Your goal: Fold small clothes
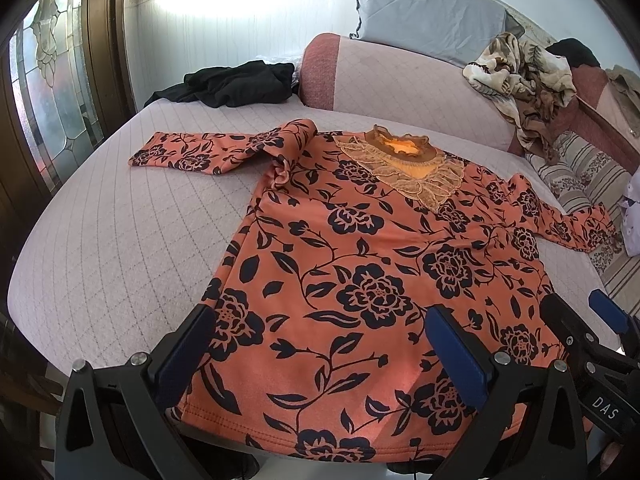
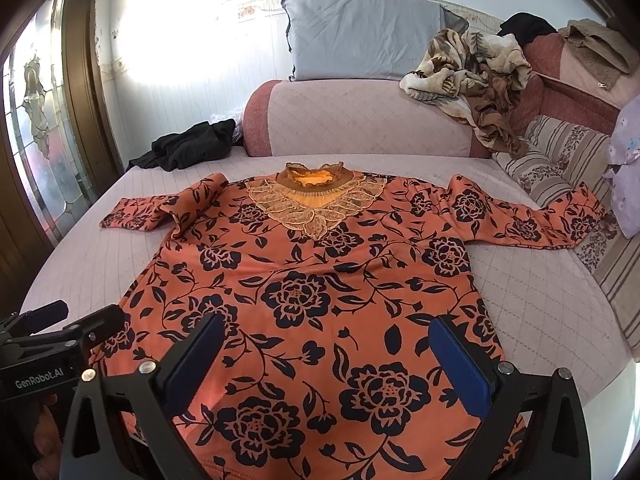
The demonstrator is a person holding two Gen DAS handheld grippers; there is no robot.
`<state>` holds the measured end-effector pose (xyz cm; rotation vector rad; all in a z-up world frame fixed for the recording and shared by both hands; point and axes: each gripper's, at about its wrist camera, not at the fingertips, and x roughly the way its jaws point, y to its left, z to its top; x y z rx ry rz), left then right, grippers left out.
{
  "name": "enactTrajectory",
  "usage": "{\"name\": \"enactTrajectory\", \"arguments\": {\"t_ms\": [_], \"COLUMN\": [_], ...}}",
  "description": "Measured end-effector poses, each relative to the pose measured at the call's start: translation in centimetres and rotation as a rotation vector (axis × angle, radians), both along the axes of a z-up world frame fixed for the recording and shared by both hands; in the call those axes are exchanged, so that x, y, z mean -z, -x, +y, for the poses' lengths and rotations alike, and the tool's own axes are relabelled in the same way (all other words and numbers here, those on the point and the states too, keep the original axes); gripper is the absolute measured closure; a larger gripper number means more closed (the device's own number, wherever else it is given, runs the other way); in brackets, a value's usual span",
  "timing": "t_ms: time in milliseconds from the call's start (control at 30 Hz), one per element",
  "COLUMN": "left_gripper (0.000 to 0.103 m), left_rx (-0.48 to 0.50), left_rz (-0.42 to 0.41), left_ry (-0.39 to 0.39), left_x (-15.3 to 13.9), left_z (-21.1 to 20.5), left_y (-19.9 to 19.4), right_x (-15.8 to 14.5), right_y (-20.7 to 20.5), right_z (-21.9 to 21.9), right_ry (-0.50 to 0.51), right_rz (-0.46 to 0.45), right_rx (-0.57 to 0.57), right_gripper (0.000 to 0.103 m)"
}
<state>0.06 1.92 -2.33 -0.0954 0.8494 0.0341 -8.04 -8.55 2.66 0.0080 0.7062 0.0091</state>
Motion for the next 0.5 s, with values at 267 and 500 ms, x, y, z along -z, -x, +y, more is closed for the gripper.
{"name": "enactTrajectory", "arguments": {"t_ms": [267,500], "left_gripper": [0.000,0.000], "left_rx": [0.008,0.010], "left_rz": [-0.002,-0.028], "left_ry": [0.003,-0.002], "left_x": [0.0,-0.3], "left_z": [0.2,2.1], "left_y": [-0.3,-2.5], "right_x": [0.1,-0.5], "right_y": [-0.3,-1.4], "right_z": [0.0,-4.0], "right_ry": [-0.005,-0.106], "right_rz": [0.002,0.012], "right_rx": [-0.002,0.024], "right_gripper": [0.000,0.000]}}
